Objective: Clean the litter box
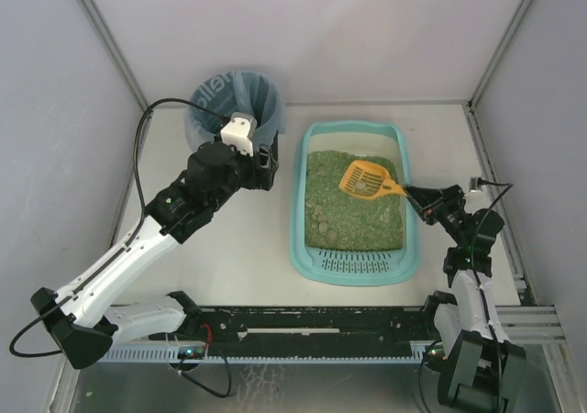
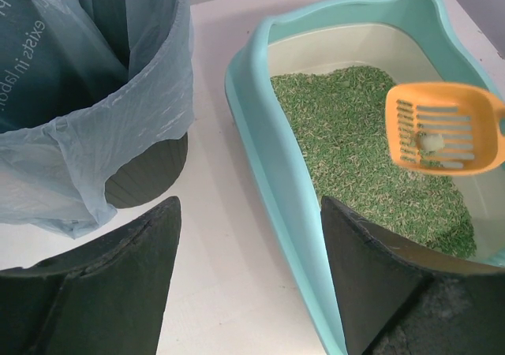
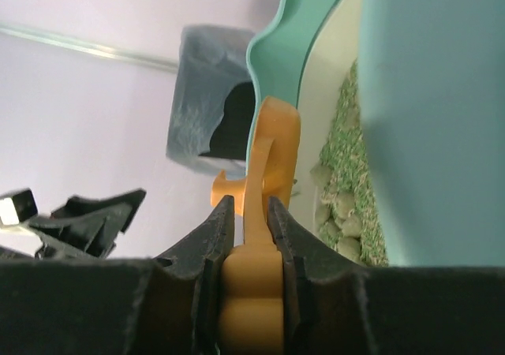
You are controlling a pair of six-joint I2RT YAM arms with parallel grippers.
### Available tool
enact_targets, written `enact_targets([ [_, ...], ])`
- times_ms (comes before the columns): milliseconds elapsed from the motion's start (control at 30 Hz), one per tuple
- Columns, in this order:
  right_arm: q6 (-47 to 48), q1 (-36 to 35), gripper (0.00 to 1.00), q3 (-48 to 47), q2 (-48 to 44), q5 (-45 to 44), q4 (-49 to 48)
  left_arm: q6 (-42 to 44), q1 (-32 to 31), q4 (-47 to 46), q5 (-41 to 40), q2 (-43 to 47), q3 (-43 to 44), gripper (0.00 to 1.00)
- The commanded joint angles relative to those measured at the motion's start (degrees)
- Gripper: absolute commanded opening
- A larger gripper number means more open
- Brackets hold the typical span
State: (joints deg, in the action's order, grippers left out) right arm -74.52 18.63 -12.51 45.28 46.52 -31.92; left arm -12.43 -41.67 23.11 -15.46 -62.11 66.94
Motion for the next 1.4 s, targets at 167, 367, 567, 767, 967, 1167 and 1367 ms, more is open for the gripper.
enact_targets([
  [167,1.55,0.41,0.00,-0.60,-0.23,-0.68,-0.81,0.77,0.01,-2.61,-1.50,0.95,-1.15,0.76],
  [367,5.30,-0.71,0.00,-3.40,-0.33,0.96,3.34,0.70,0.01,-2.64,-0.94,0.74,-1.01,0.76],
  [567,5.62,-4.71,0.00,-4.45,1.36,2.50,1.12,0.74,0.01,-2.62,-1.62,0.66,-1.11,0.76],
  [767,1.10,-1.19,0.00,-1.61,0.09,0.03,-1.34,0.82,0.01,-2.59,-2.07,1.00,-1.10,0.76],
  [967,6.76,-5.76,0.00,-5.66,0.00,-1.67,5.05,-0.58,1.67,-2.46,-0.48,0.66,-0.59,0.76],
  [1167,5.29,-7.57,0.00,-7.18,-1.16,-5.59,6.21,-2.74,7.87,-3.24,1.64,2.84,-1.05,0.76],
  [1367,3.49,-13.14,0.00,-11.36,-0.34,-13.14,6.75,-3.72,13.50,-3.25,1.32,5.40,-1.06,0.76],
])
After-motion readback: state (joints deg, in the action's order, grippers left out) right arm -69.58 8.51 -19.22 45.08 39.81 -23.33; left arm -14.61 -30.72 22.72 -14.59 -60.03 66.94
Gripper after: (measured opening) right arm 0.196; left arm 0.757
